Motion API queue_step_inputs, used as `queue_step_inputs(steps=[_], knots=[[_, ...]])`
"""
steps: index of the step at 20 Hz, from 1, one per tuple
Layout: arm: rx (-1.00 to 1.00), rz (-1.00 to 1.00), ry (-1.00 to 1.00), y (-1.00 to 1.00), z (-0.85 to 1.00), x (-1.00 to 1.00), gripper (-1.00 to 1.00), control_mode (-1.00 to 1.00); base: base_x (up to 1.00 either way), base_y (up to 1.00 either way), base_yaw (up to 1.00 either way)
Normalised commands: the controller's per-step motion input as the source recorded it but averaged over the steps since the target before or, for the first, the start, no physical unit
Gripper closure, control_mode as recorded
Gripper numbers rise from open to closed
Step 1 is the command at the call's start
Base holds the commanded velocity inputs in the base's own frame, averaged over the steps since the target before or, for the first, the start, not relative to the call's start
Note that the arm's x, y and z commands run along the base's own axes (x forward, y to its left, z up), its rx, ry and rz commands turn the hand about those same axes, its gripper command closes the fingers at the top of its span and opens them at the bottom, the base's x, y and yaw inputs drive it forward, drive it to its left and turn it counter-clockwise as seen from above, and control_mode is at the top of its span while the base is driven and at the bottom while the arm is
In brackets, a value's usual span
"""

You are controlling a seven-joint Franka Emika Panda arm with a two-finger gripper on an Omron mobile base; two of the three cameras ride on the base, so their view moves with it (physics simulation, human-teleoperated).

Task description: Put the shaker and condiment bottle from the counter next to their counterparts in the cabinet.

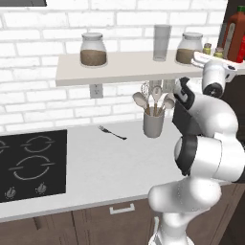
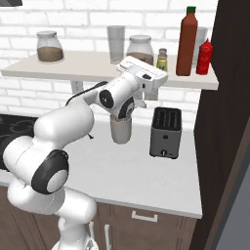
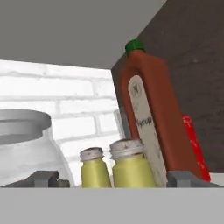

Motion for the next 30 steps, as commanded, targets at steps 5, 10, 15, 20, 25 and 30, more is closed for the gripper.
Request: queue_step_inputs(steps=[5,10,15,20,25,30], knots=[[0.03,0.0,-0.22,0.0,0.26,-0.99,-1.0,-1.0,0.0,0.0,0.0],[0.01,-0.01,-0.16,-0.02,0.01,-1.0,-1.0,-1.0,0.0,0.0,0.0],[0.11,-0.05,0.02,0.0,0.33,-1.0,-1.0,-1.0,0.0,0.0,0.0],[0.11,0.0,0.19,0.0,0.48,-1.0,-1.0,-1.0,0.0,0.0,0.0],[0.1,0.0,0.32,0.0,0.42,-1.0,-1.0,-1.0,0.0,0.0,0.0],[0.08,0.03,0.33,0.0,0.22,-1.0,-1.0,-1.0,0.0,0.0,0.0]])
